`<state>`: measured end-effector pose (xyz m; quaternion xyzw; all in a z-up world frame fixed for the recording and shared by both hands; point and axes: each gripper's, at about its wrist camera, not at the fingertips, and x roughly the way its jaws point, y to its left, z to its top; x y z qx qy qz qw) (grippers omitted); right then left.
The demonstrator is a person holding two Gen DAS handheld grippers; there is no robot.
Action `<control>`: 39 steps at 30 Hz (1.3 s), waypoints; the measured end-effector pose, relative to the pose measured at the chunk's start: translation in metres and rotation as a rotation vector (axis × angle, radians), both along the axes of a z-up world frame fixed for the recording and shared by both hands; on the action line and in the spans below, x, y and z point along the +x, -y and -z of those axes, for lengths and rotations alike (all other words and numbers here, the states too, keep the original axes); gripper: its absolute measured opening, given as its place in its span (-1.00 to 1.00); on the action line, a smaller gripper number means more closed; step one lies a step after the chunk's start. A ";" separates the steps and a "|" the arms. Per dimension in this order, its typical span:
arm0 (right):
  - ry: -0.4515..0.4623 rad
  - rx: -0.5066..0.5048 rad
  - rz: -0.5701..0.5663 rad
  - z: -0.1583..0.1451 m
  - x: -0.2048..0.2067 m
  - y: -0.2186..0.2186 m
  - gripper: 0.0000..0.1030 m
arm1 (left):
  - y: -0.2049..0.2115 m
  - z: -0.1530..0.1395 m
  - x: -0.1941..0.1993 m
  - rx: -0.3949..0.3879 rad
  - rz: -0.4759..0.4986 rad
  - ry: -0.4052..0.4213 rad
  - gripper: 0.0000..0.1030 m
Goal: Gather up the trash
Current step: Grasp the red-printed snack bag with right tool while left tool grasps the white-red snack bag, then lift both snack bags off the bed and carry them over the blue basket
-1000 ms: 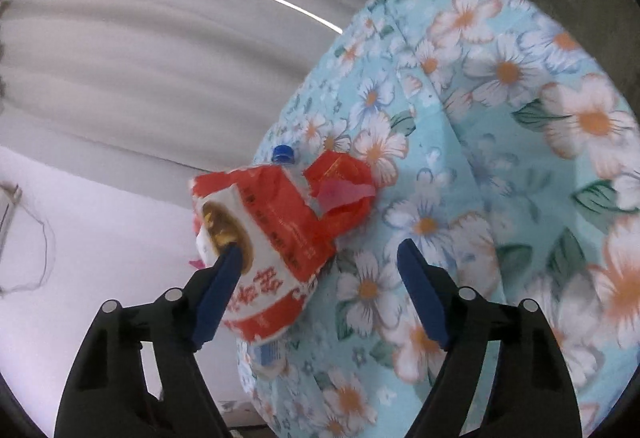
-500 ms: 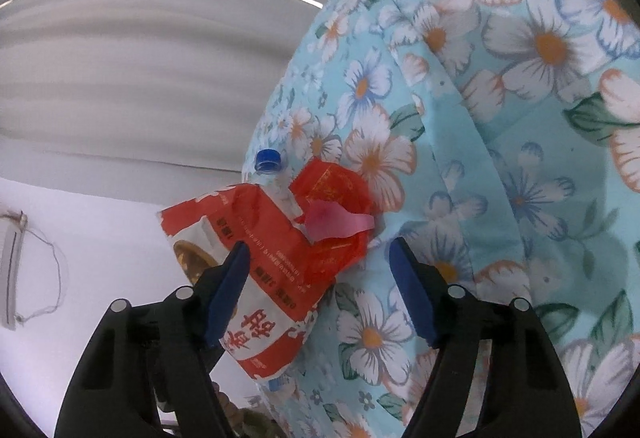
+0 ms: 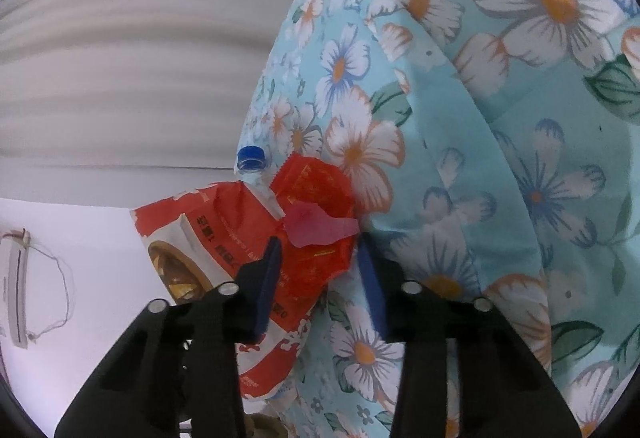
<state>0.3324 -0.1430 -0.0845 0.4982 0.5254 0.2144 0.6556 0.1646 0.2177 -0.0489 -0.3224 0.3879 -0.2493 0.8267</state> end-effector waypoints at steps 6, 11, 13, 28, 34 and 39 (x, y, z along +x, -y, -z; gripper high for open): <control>0.004 0.036 0.026 0.005 -0.009 0.009 -0.76 | 0.002 -0.009 -0.006 -0.019 0.031 0.046 -0.88; 0.031 0.059 0.058 0.001 -0.019 0.023 -0.81 | 0.003 -0.015 -0.009 -0.072 0.056 0.084 -1.00; 0.043 0.069 0.073 -0.003 -0.024 0.031 -0.82 | 0.003 -0.015 -0.007 -0.102 0.061 0.093 -1.00; 0.126 0.117 0.132 -0.037 -0.075 0.071 -0.83 | -0.007 -0.040 -0.016 -0.369 0.101 0.171 -1.00; 0.150 0.154 0.184 -0.040 -0.101 0.084 -0.83 | 0.005 -0.057 -0.023 -0.364 0.133 0.210 -1.00; 0.164 0.177 0.241 -0.040 -0.131 0.105 -0.83 | 0.016 -0.066 -0.029 -0.371 0.173 0.243 -1.00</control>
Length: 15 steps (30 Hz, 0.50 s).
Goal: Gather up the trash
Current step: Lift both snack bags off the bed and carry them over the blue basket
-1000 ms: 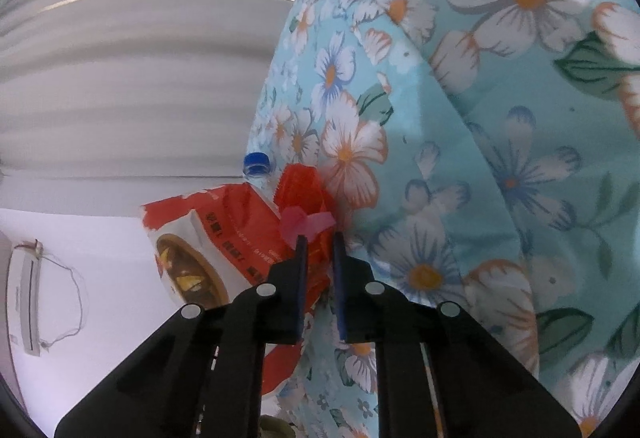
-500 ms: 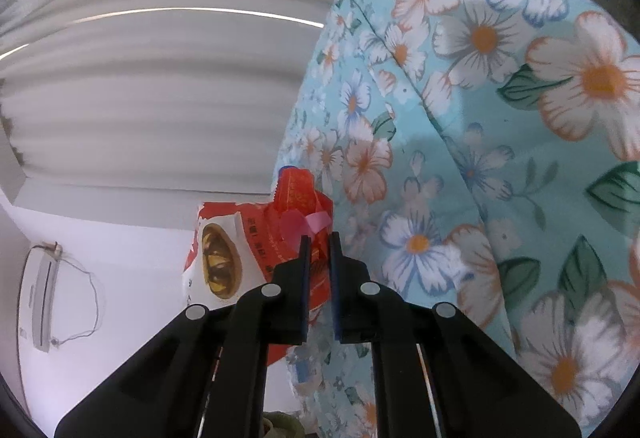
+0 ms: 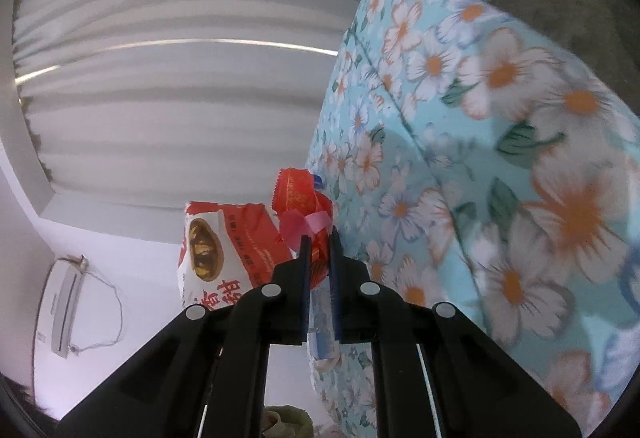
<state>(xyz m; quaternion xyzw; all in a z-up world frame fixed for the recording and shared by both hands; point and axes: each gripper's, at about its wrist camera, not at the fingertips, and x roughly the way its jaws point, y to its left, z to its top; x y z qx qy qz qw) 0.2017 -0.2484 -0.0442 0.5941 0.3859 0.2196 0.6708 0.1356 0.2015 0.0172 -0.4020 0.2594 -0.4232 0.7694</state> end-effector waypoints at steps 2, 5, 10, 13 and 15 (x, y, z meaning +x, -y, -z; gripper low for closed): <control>0.002 0.011 0.024 0.000 -0.013 0.008 -0.83 | 0.006 -0.003 -0.002 0.000 0.014 0.009 -1.00; 0.009 0.026 0.056 0.001 -0.028 0.018 -0.83 | 0.015 -0.005 -0.001 0.004 0.029 0.012 -1.00; 0.034 0.036 0.096 0.001 -0.049 0.035 -0.83 | 0.034 -0.010 0.000 0.019 0.052 0.027 -1.00; 0.045 0.030 0.117 -0.004 -0.046 0.036 -0.83 | 0.048 -0.014 0.000 0.035 0.067 0.038 -1.00; 0.058 0.031 0.130 -0.007 -0.051 0.042 -0.83 | 0.058 -0.018 -0.001 0.050 0.078 0.047 -1.00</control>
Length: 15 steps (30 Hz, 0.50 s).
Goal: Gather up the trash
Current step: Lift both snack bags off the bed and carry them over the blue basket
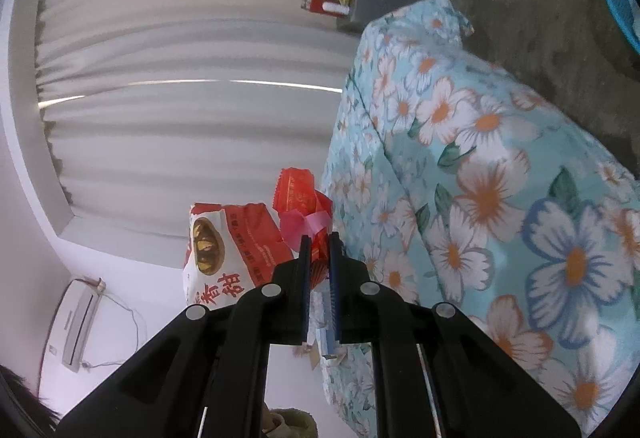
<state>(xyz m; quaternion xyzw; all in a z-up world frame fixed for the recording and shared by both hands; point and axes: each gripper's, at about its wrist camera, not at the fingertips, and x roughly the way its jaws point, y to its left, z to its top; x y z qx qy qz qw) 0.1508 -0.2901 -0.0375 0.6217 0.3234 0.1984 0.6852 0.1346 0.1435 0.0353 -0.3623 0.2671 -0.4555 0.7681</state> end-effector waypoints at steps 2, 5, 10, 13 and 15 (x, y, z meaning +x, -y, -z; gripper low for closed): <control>0.009 0.001 0.011 -0.001 -0.002 0.004 -0.83 | 0.009 -0.003 0.000 0.012 0.014 0.009 -1.00; 0.015 0.008 0.027 0.000 -0.006 0.012 -0.83 | 0.023 -0.007 -0.001 0.031 0.031 0.017 -1.00; 0.023 0.012 0.054 0.001 -0.016 0.025 -0.83 | 0.046 -0.011 -0.001 0.053 0.059 0.022 -1.00; 0.025 0.000 0.079 0.002 -0.024 0.037 -0.83 | 0.064 -0.012 0.000 0.069 0.079 0.022 -1.00; 0.023 -0.017 0.100 0.002 -0.029 0.045 -0.83 | 0.076 -0.012 0.003 0.080 0.095 0.022 -1.00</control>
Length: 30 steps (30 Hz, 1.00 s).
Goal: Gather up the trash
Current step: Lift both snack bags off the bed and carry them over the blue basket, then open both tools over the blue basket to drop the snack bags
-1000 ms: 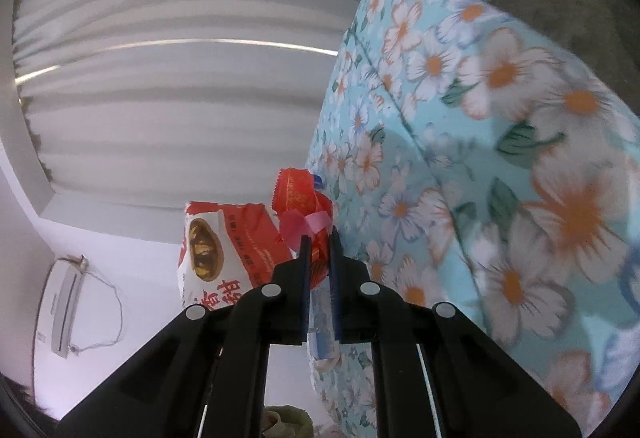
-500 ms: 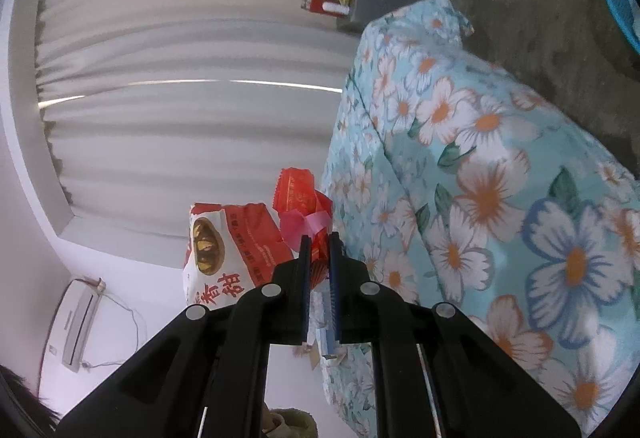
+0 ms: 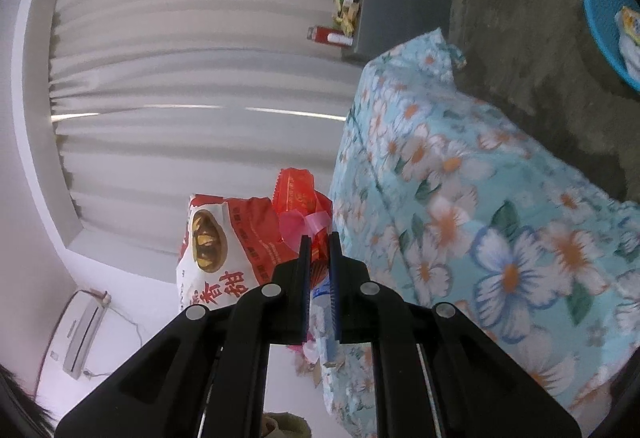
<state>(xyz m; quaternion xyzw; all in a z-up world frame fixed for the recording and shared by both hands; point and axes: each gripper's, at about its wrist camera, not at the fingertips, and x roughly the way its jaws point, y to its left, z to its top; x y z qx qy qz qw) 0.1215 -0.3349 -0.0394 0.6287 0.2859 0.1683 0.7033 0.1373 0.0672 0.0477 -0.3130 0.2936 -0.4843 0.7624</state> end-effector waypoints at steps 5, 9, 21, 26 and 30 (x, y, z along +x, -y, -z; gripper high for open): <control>-0.022 -0.064 0.067 0.001 -0.020 0.027 -0.83 | 0.048 -0.002 0.011 0.059 0.054 0.002 -1.00; -0.081 -0.189 0.162 0.002 -0.039 0.063 -0.83 | 0.101 -0.001 0.024 0.133 0.112 0.004 -1.00; -0.426 -0.353 0.394 0.095 -0.079 0.182 -0.83 | 0.354 0.062 0.074 0.473 0.378 -0.034 -1.00; -0.490 -0.280 0.396 0.153 -0.070 0.217 -0.82 | 0.447 0.116 0.086 0.708 0.439 -0.027 -1.00; -0.565 -0.217 0.416 0.207 -0.058 0.245 -0.30 | 0.502 0.159 0.097 0.839 0.462 0.002 -1.00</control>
